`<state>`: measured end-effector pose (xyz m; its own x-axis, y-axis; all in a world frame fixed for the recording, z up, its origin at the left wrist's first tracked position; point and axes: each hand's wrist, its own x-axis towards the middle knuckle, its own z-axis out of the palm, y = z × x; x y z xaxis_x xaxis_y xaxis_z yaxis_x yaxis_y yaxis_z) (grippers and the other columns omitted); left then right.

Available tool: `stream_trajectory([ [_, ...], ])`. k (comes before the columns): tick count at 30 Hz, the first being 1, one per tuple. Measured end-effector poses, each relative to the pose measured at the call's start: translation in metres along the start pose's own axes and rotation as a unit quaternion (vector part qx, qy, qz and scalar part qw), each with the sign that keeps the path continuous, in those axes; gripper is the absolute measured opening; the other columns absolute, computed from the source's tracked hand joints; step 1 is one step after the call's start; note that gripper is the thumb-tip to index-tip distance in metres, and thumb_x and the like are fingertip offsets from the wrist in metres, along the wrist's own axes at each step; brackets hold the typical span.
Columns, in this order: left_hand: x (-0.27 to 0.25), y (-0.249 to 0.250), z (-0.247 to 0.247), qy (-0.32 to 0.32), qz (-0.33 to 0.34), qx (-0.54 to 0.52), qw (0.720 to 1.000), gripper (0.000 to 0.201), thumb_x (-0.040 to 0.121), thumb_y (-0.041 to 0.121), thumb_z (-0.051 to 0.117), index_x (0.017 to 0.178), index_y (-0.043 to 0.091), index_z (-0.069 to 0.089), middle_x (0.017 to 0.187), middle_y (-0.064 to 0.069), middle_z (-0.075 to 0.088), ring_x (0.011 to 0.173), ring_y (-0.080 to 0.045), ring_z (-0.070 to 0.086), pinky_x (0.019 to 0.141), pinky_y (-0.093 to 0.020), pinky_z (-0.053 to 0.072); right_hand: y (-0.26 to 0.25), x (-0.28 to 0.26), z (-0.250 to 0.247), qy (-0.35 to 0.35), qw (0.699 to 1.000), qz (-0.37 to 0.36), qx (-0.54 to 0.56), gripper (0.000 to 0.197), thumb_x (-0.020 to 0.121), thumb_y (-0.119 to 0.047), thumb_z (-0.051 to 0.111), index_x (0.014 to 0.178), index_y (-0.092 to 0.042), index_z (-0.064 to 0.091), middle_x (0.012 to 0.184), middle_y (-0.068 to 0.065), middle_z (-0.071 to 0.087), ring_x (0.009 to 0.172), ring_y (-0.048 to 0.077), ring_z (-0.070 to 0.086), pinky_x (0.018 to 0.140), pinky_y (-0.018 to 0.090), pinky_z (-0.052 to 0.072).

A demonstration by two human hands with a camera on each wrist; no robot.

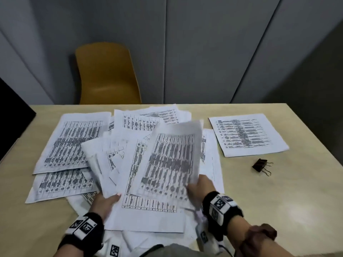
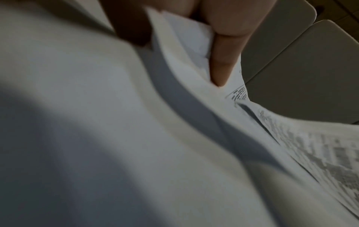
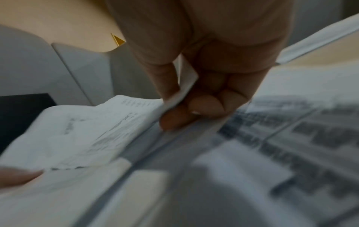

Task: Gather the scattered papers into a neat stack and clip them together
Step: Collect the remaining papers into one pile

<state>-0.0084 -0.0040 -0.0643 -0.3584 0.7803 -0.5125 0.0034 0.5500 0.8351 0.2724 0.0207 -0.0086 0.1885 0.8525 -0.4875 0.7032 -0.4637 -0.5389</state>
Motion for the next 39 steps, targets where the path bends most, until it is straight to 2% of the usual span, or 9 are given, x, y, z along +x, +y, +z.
stream_trajectory([
  [6, -0.007, 0.003, 0.002, -0.012, 0.021, 0.014, 1.0, 0.03, 0.078, 0.003, 0.07, 0.105, -0.008, 0.063, 0.094, -0.016, 0.067, 0.093, -0.026, 0.06, 0.089, -0.033, 0.042, -0.011, -0.001, 0.026, -0.115, 0.987, -0.036, -0.108, 0.04, 0.082, -0.049, 0.059, 0.098, -0.015, 0.046, 0.09, 0.003, 0.055, 0.085, 0.021, 0.05, 0.059, 0.028, 0.04],
  [12, -0.004, 0.002, -0.001, -0.006, 0.008, 0.039, 0.999, 0.033, 0.076, -0.006, 0.068, 0.108, -0.014, 0.061, 0.105, -0.027, 0.066, 0.101, -0.034, 0.062, 0.095, -0.039, 0.043, 0.006, 0.025, -0.008, 0.13, 0.983, -0.034, -0.126, 0.061, 0.083, -0.047, 0.053, 0.134, -0.019, 0.036, 0.136, 0.012, 0.039, 0.125, 0.032, 0.037, 0.102, 0.041, 0.035],
  [19, -0.007, 0.005, 0.002, -0.011, -0.004, 0.002, 1.0, 0.029, 0.078, -0.007, 0.065, 0.106, -0.01, 0.06, 0.091, -0.017, 0.066, 0.09, -0.028, 0.059, 0.088, -0.034, 0.042, 0.017, 0.022, -0.011, 0.069, 0.965, -0.08, -0.239, 0.024, 0.088, -0.034, 0.048, 0.105, -0.024, 0.062, 0.115, 0.004, 0.058, 0.112, 0.026, 0.051, 0.093, 0.034, 0.039],
  [22, -0.005, 0.003, 0.001, 0.002, -0.006, -0.002, 1.0, 0.028, 0.079, -0.007, 0.064, 0.106, -0.011, 0.061, 0.092, -0.017, 0.065, 0.093, -0.028, 0.059, 0.09, -0.034, 0.041, 0.024, 0.03, -0.011, 0.075, 0.995, -0.053, -0.049, 0.019, 0.084, -0.025, 0.053, 0.098, -0.021, 0.065, 0.109, 0.009, 0.064, 0.1, 0.026, 0.06, 0.088, 0.03, 0.047],
  [25, -0.005, 0.001, -0.002, 0.015, -0.032, -0.029, 0.999, 0.031, 0.08, -0.003, 0.064, 0.111, -0.007, 0.059, 0.096, -0.015, 0.066, 0.101, -0.032, 0.059, 0.098, -0.041, 0.04, 0.038, 0.061, -0.036, 0.196, 0.979, 0.014, 0.058, 0.036, 0.083, -0.016, 0.056, 0.119, -0.01, 0.056, 0.127, 0.02, 0.05, 0.113, 0.032, 0.052, 0.094, 0.034, 0.043],
  [29, -0.005, 0.003, -0.002, 0.022, -0.051, -0.078, 0.995, 0.037, 0.082, -0.004, 0.061, 0.118, -0.006, 0.053, 0.111, -0.022, 0.062, 0.1, -0.032, 0.057, 0.102, -0.047, 0.038, 0.053, 0.102, -0.069, 0.161, 0.978, 0.043, -0.125, 0.061, 0.09, -0.029, 0.049, 0.143, -0.013, 0.026, 0.154, 0.016, 0.015, 0.141, 0.033, 0.016, 0.113, 0.044, 0.024],
  [35, -0.011, 0.012, 0.0, 0.051, -0.046, -0.098, 0.993, 0.028, 0.085, -0.005, 0.056, 0.113, -0.008, 0.056, 0.051, 0.004, 0.067, 0.069, -0.025, 0.057, 0.086, -0.034, 0.043, 0.056, 0.106, -0.07, 0.043, 0.963, -0.048, -0.263, 0.053, 0.095, -0.042, 0.031, 0.135, -0.009, 0.037, 0.15, 0.01, 0.029, 0.135, 0.026, 0.033, 0.111, 0.047, 0.027],
  [37, -0.011, 0.011, -0.001, 0.055, -0.05, -0.103, 0.992, 0.021, 0.086, -0.004, 0.056, 0.106, -0.008, 0.058, 0.045, 0.007, 0.065, 0.065, -0.024, 0.061, 0.075, -0.028, 0.049, 0.059, 0.095, -0.065, 0.02, 0.952, -0.095, -0.29, 0.053, 0.096, -0.04, 0.029, 0.14, -0.012, 0.035, 0.155, 0.007, 0.026, 0.138, 0.023, 0.032, 0.112, 0.043, 0.023],
  [39, -0.01, 0.013, 0.0, 0.051, -0.052, -0.115, 0.991, 0.023, 0.086, -0.004, 0.056, 0.108, -0.008, 0.058, 0.046, 0.007, 0.065, 0.076, -0.027, 0.058, 0.086, -0.035, 0.045, 0.064, 0.088, -0.067, 0.057, 0.974, -0.103, -0.192, 0.047, 0.092, -0.034, 0.034, 0.132, -0.013, 0.048, 0.146, 0.011, 0.043, 0.129, 0.025, 0.045, 0.106, 0.036, 0.033],
])
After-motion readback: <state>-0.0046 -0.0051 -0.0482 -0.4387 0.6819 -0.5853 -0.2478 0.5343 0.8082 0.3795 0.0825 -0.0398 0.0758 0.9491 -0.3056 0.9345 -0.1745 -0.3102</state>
